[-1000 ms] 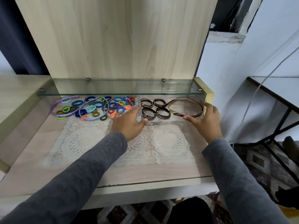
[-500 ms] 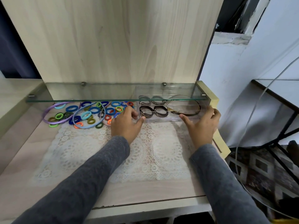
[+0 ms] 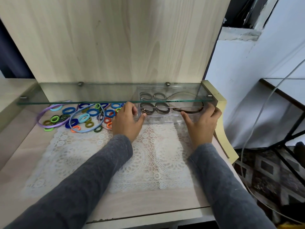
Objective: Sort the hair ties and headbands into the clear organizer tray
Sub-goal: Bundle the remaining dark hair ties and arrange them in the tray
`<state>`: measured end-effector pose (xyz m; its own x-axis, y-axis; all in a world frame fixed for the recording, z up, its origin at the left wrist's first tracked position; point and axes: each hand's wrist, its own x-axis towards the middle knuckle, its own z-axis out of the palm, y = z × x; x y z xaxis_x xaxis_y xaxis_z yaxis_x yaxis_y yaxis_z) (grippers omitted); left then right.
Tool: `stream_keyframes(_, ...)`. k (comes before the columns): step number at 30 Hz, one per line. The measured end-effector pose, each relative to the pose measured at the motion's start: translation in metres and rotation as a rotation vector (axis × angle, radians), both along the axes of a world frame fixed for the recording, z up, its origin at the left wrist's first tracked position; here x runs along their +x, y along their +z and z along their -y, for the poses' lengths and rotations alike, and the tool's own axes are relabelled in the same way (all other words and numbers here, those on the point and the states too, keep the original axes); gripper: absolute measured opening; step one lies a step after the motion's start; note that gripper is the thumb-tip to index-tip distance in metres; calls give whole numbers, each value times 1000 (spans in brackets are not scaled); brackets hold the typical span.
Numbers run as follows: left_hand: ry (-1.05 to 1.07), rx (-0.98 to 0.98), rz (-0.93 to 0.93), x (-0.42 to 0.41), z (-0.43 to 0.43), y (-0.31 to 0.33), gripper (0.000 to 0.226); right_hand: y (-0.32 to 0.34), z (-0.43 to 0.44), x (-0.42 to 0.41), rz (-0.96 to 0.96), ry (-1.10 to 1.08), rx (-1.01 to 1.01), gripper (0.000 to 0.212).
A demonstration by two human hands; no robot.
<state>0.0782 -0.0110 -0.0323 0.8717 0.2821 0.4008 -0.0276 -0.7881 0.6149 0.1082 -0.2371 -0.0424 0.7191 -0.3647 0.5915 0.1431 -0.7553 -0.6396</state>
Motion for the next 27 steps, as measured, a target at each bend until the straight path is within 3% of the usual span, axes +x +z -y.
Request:
stream_keyframes(7, -50, -17, 15, 0, -1, -5, 29, -1, -3, -2, -54, -54, -55, 83)
stream_keyframes(15, -149, -85, 2, -21, 2, -18, 35, -15, -35, -33, -133, 83, -237, 37)
stream_keyframes(19, -186, -85, -34, -30, 1, -19, 38, -14, -40, -37, -250, 84, -417, 41)
stream_keyframes(27, -224, -108, -129, -40, 3, -5, 41, -9, -41, -38, -371, 67, -489, 45)
